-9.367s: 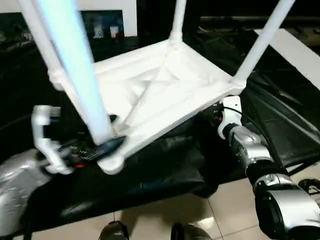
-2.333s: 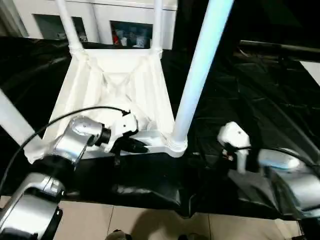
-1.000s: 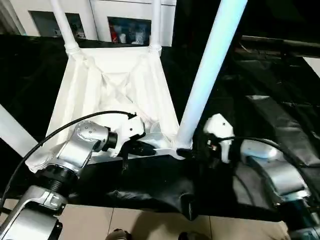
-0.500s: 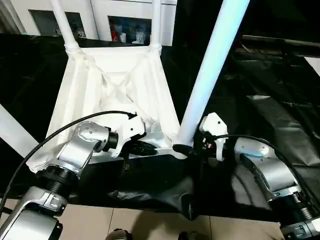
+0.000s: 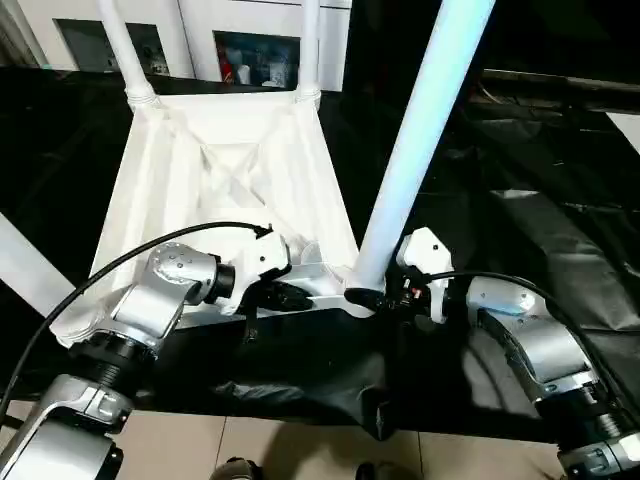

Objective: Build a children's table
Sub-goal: Rotate leg to tighten

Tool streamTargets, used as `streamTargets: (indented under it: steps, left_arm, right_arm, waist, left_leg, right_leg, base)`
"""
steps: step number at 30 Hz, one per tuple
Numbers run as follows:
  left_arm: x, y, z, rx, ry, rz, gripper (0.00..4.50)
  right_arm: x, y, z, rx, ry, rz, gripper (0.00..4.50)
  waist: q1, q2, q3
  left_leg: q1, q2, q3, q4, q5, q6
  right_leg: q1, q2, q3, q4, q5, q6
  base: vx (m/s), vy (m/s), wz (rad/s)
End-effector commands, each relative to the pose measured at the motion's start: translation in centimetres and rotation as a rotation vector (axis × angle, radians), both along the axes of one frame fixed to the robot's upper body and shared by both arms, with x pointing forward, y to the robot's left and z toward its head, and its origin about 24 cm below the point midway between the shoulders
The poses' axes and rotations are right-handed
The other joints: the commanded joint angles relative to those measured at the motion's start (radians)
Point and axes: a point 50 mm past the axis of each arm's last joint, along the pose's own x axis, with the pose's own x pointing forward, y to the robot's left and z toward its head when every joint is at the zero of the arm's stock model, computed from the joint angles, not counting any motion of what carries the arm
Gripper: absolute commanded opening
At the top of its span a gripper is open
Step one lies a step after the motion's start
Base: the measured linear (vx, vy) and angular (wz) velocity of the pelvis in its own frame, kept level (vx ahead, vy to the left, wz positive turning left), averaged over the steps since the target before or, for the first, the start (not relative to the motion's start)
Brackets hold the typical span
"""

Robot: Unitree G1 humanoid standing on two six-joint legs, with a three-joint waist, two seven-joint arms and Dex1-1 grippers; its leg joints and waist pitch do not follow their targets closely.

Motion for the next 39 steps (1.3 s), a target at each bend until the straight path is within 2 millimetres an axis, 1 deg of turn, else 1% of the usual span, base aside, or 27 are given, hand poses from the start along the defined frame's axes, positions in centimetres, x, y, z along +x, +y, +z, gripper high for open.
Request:
streamTargets:
  steps: [1,4,5,6,7,9,11,12,13,15,17,18,20,21,22,24,25,26,27,29,31,32,34,35,37,38,39]
  left_arm:
    - [-0.4,0.5,-0.9,0.024,0.036,0.017,0.0]
    - [0.2,0.4,-0.9,0.01,0.014,0.099,0.0]
    - [0.3,0.4,-0.9,0.008,0.013,0.116,0.0]
    - [0.7,0.2,-1.0,0.002,0.012,0.169,0.0]
    - [0.8,0.0,-1.0,0.002,0.007,0.186,0.0]
    - [1.4,-0.6,-1.1,0.001,-0.008,0.251,0.0]
    - [1.8,-1.6,-1.3,0.003,-0.017,0.296,0.0]
    - [1.8,-1.6,-1.3,0.004,-0.018,0.298,0.0]
    - [2.0,-2.0,-1.3,0.008,-0.021,0.317,0.0]
    - [2.7,-2.9,-1.5,0.029,-0.052,0.369,0.0]
    - [2.9,-3.5,-1.6,0.041,-0.055,0.395,0.0]
    - [3.1,-3.9,-1.6,0.049,-0.057,0.413,0.0]
    - [3.3,-4.3,-1.7,0.056,-0.052,0.434,0.0]
    - [3.4,-4.3,-1.6,0.068,-0.056,0.441,0.0]
    - [3.4,-4.3,-1.7,0.076,-0.052,0.442,0.0]
    - [3.3,-4.1,-1.7,0.085,-0.041,0.435,0.0]
    - [3.1,-3.9,-1.8,0.095,-0.04,0.426,0.0]
    - [3.1,-3.9,-1.8,0.095,-0.04,0.426,0.0]
    - [2.9,-3.7,-1.9,0.104,-0.031,0.411,0.0]
    - [2.8,-3.4,-1.9,0.112,-0.025,0.403,0.0]
    - [2.4,-2.6,-2.0,0.13,-0.011,0.369,0.0]
    - [2.1,-2.1,-2.0,0.141,-0.003,0.342,0.0]
    - [1.8,-1.6,-2.0,0.147,0.005,0.317,0.0]
    - [1.6,-1.3,-1.9,0.151,0.006,0.296,0.0]
    - [1.1,-0.8,-1.8,0.149,0.023,0.257,0.0]
    - [0.5,-0.4,-1.6,0.148,0.029,0.199,0.0]
    - [0.4,-0.3,-1.6,0.148,0.034,0.186,0.0]
  right_arm:
    - [-0.1,-0.3,-0.7,-0.03,0.028,0.0,2.59]
    - [0.3,-0.2,-1.3,-0.006,0.04,-0.093,2.59]
    - [0.4,-0.2,-1.3,-0.001,0.04,-0.114,2.59]
    - [0.8,-0.1,-1.6,0.037,0.046,-0.207,2.59]
    - [0.9,0.0,-1.8,0.05,0.049,-0.24,2.59]
    - [1.3,0.4,-2.4,0.092,0.065,-0.363,2.59]
    - [1.6,1.1,-3.1,0.118,0.082,-0.473,2.57]
    - [1.6,1.2,-3.1,0.119,0.083,-0.482,2.57]
    - [1.8,1.5,-3.4,0.123,0.088,-0.522,2.57]
    - [2.3,2.5,-4.0,0.12,0.093,-0.65,2.57]
    - [2.7,3.4,-4.3,0.124,0.105,-0.713,2.57]
    - [3.0,4.1,-4.4,0.122,0.111,-0.746,2.57]
    - [3.4,5.0,-4.3,0.125,0.118,-0.782,2.57]
    - [3.5,5.6,-4.0,0.153,0.126,-0.762,2.57]
    - [3.6,6.0,-3.8,0.168,0.124,-0.733,2.57]
    - [3.6,6.3,-3.5,0.185,0.116,-0.708,2.57]
    - [3.6,6.3,-3.3,0.207,0.116,-0.698,3.13]
    - [3.6,6.3,-3.3,0.207,0.116,-0.698,3.13]
    - [3.6,6.1,-2.8,0.228,0.097,-0.688,3.3]
    - [3.7,6.0,-2.5,0.236,0.077,-0.678,3.36]
    - [3.7,5.1,-1.5,0.251,0.044,-0.646,3.48]
    - [3.7,4.3,-0.8,0.252,0.021,-0.614,3.63]
    - [3.3,3.6,-0.3,0.244,0.025,-0.545,3.8]
    - [3.0,3.1,-0.1,0.231,0.031,-0.499,3.8]
    - [2.4,2.0,0.2,0.173,0.026,-0.4,3.91]
    - [1.8,0.9,0.4,0.105,-0.01,-0.302,3.91]
    - [1.6,0.6,0.5,0.089,-0.017,-0.277,3.91]
  waist:
    - [0.0,-0.003,-0.053]
    - [-0.001,-0.004,-0.049]
    - [-0.001,-0.004,-0.047]
    - [-0.003,-0.005,-0.043]
    - [-0.004,-0.005,-0.042]
    - [-0.005,-0.006,-0.039]
    - [-0.008,-0.008,-0.033]
    - [-0.007,-0.01,-0.034]
    - [-0.006,-0.006,-0.032]
    - [-0.012,-0.007,-0.028]
    - [-0.01,-0.01,-0.03]
    - [-0.012,-0.007,-0.023]
    - [-0.013,-0.01,-0.023]
    - [-0.013,-0.008,-0.023]
    - [-0.014,-0.008,-0.024]
    - [-0.015,-0.008,-0.026]
    - [-0.015,-0.007,-0.026]
    - [-0.015,-0.007,-0.026]
    - [-0.016,-0.007,-0.028]
    - [-0.019,-0.006,-0.028]
    - [-0.022,-0.005,-0.029]
    - [-0.024,-0.005,-0.029]
    - [-0.025,-0.004,-0.03]
    - [-0.023,-0.003,-0.031]
    - [-0.023,-0.004,-0.03]
    - [-0.022,0.001,-0.03]
    - [-0.018,-0.001,-0.029]
  left_leg:
    - [0.017,0.049,-0.007,-0.086,-0.179,0.049]
    - [0.016,0.048,-0.007,-0.088,-0.19,0.048]
    - [0.017,0.048,-0.007,-0.09,-0.209,0.039]
    - [0.017,0.048,-0.007,-0.093,-0.234,0.029]
    - [0.016,0.047,-0.008,-0.095,-0.248,0.022]
    - [0.018,0.046,-0.013,-0.099,-0.287,-0.004]
    - [0.018,0.045,-0.014,-0.103,-0.304,-0.016]
    - [0.019,0.044,-0.015,-0.103,-0.309,-0.018]
    - [0.019,0.044,-0.017,-0.105,-0.308,-0.019]
    - [0.018,0.042,-0.015,-0.108,-0.31,-0.027]
    - [0.018,0.04,-0.016,-0.109,-0.303,-0.03]
    - [0.018,0.04,-0.016,-0.112,-0.307,-0.034]
    - [0.016,0.039,-0.018,-0.114,-0.317,-0.039]
    - [0.019,0.04,-0.017,-0.115,-0.319,-0.038]
    - [0.018,0.04,-0.018,-0.115,-0.314,-0.036]
    - [0.015,0.042,-0.015,-0.116,-0.258,-0.023]
    - [0.014,0.041,-0.013,-0.115,-0.246,-0.016]
    - [0.014,0.041,-0.013,-0.115,-0.246,-0.016]
    - [0.012,0.04,-0.012,-0.113,-0.221,-0.005]
    - [0.011,0.042,-0.012,-0.114,-0.211,0.002]
    - [0.015,0.043,-0.012,-0.114,-0.215,0.004]
    - [0.011,0.044,-0.012,-0.114,-0.207,0.01]
    - [0.011,0.043,-0.011,-0.111,-0.17,0.021]
    - [0.015,0.044,-0.009,-0.107,-0.147,0.032]
    - [0.014,0.045,-0.007,-0.103,-0.098,0.06]
    - [0.014,0.044,-0.007,-0.102,-0.085,0.063]
    - [0.015,0.047,-0.006,-0.099,-0.078,0.074]
  right_leg:
    - [0.041,-0.055,0.033,-0.067,-0.149,-0.26]
    - [0.039,-0.054,0.034,-0.07,-0.169,-0.258]
    - [0.037,-0.055,0.034,-0.073,-0.204,-0.252]
    - [0.034,-0.056,0.035,-0.078,-0.254,-0.241]
    - [0.033,-0.056,0.036,-0.08,-0.283,-0.233]
    - [0.028,-0.059,0.037,-0.091,-0.393,-0.191]
    - [0.019,-0.058,0.038,-0.097,-0.436,-0.168]
    - [0.02,-0.058,0.038,-0.099,-0.449,-0.16]
    - [0.019,-0.058,0.038,-0.1,-0.455,-0.148]
    - [0.013,-0.054,0.039,-0.103,-0.443,-0.14]
    - [0.017,-0.054,0.038,-0.103,-0.437,-0.134]
    - [0.011,-0.052,0.038,-0.103,-0.427,-0.133]
    - [0.014,-0.052,0.036,-0.104,-0.426,-0.124]
    - [0.012,-0.051,0.037,-0.102,-0.402,-0.123]
    - [0.015,-0.05,0.036,-0.101,-0.382,-0.125]
    - [0.024,-0.048,0.034,-0.094,-0.261,-0.146]
    - [0.026,-0.047,0.034,-0.092,-0.229,-0.158]
    - [0.026,-0.047,0.034,-0.092,-0.229,-0.158]
    - [0.031,-0.048,0.033,-0.089,-0.194,-0.171]
    - [0.033,-0.049,0.032,-0.088,-0.169,-0.186]
    - [0.035,-0.048,0.032,-0.088,-0.169,-0.198]
    - [0.038,-0.048,0.032,-0.086,-0.153,-0.203]
    - [0.042,-0.047,0.031,-0.082,-0.102,-0.217]
    - [0.044,-0.047,0.031,-0.078,-0.055,-0.231]
    - [0.05,-0.046,0.03,-0.07,0.021,-0.255]
    - [0.051,-0.047,0.03,-0.068,0.036,-0.262]
    - [0.054,-0.047,0.029,-0.068,0.058,-0.267]
  base:
    - [0.0,0.0,0.0]
    - [0.0,0.0,0.0]
    - [0.0,0.0,0.0]
    - [0.0,0.0,0.0]
    - [0.0,0.0,0.0]
    - [0.0,0.0,0.0]
    - [0.0,0.0,0.0]
    - [0.0,0.0,0.0]
    - [0.0,0.0,0.0]
    - [0.0,0.0,0.0]
    - [0.0,0.0,0.0]
    - [0.0,0.0,0.0]
    - [0.0,0.0,0.0]
    - [0.0,0.0,0.0]
    - [0.0,0.0,0.0]
    - [0.0,0.0,0.0]
    - [0.0,0.0,0.0]
    - [0.0,0.0,0.0]
    - [0.0,0.0,0.0]
    - [0.0,0.0,0.0]
    - [0.0,0.0,0.0]
    - [0.0,0.0,0.0]
    - [0.0,0.0,0.0]
    - [0.0,0.0,0.0]
    - [0.0,0.0,0.0]
    - [0.0,0.0,0.0]
    - [0.0,0.0,0.0]
